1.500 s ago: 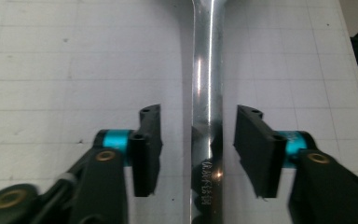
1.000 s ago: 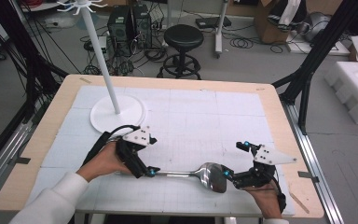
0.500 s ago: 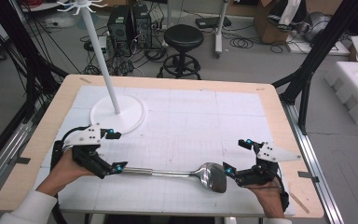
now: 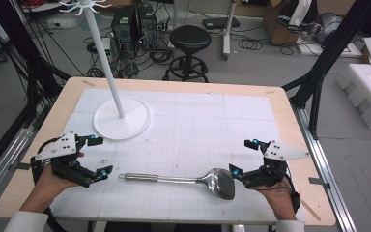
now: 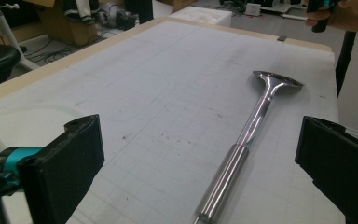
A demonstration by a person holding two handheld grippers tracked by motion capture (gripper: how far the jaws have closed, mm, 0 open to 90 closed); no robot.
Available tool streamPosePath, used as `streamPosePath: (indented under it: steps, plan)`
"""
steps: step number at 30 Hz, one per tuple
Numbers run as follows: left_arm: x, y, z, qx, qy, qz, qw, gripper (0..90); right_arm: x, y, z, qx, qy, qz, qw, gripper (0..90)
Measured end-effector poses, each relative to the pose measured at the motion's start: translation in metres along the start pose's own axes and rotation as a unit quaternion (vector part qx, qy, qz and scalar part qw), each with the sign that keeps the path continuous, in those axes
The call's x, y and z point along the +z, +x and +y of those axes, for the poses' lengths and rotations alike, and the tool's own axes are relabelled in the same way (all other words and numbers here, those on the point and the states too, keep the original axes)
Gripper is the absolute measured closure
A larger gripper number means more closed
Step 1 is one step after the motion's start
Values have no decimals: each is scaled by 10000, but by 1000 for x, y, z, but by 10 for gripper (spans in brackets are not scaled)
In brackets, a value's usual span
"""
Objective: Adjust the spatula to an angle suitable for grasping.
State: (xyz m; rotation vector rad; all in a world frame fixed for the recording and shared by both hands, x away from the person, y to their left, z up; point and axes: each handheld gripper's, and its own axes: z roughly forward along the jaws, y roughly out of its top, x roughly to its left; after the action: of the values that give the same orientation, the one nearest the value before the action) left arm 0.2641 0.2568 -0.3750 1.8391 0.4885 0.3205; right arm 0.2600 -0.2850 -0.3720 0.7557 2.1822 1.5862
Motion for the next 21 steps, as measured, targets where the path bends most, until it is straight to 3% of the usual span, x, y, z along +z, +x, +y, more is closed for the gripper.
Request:
streamPosePath:
  steps: [3, 9, 18, 21]
  plan:
    - [-5, 4, -8, -81, -29, 46, 10000, 17, 8, 2, 13, -135, 191, 222, 9995, 4]
    - [-12, 8, -13, -113, -1, 124, 9999, 17, 23, 5, 29, -323, 402, 424, 9978, 4]
    - [-13, 7, -14, -77, -47, 148, 9999, 17, 42, 3, 41, -282, 700, 665, 9949, 4]
    - [-14, 7, -14, -54, -115, 189, 9997, 17, 52, 4, 44, -364, 893, 825, 9919, 4]
